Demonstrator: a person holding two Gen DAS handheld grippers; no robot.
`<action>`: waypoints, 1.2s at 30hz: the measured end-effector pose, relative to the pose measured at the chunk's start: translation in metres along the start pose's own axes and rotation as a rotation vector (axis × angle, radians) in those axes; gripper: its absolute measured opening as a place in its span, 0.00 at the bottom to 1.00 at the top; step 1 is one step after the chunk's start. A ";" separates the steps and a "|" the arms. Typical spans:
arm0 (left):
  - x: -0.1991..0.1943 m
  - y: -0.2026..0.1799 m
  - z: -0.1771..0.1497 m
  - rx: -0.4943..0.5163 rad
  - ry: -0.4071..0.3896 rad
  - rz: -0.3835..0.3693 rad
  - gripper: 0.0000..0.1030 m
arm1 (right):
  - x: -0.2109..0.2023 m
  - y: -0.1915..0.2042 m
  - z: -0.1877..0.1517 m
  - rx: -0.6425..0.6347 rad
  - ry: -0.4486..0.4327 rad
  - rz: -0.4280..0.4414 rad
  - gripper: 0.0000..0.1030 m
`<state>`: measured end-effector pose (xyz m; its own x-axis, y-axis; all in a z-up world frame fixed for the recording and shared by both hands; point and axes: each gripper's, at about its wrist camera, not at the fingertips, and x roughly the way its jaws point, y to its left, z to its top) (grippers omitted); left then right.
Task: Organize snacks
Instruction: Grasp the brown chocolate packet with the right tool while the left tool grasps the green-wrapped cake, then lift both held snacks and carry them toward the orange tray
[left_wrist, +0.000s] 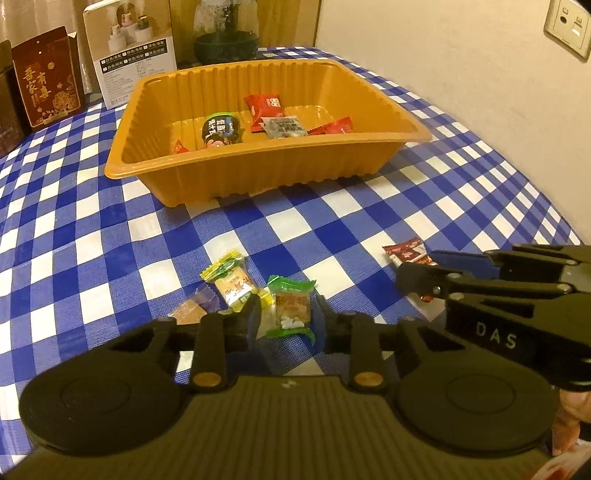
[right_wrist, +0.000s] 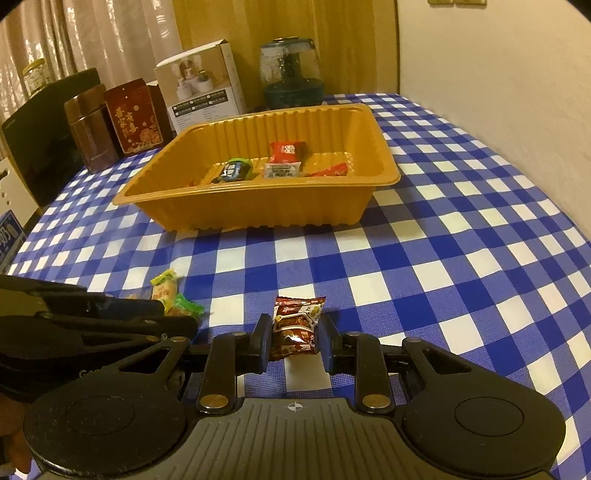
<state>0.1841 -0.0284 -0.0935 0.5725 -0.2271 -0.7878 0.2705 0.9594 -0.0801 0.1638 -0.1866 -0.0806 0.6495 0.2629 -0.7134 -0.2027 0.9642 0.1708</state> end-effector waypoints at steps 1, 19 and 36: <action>0.001 0.000 0.000 0.002 0.001 0.000 0.22 | 0.000 0.000 0.000 0.002 0.000 0.002 0.26; -0.009 -0.007 -0.002 0.021 0.010 0.006 0.17 | -0.001 0.002 -0.001 0.009 -0.003 0.009 0.26; -0.064 -0.015 0.001 -0.051 -0.036 0.017 0.17 | -0.048 0.003 0.007 0.005 -0.037 0.016 0.26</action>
<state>0.1444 -0.0287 -0.0417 0.6046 -0.2157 -0.7668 0.2211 0.9703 -0.0986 0.1372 -0.1964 -0.0415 0.6732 0.2794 -0.6846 -0.2097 0.9600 0.1856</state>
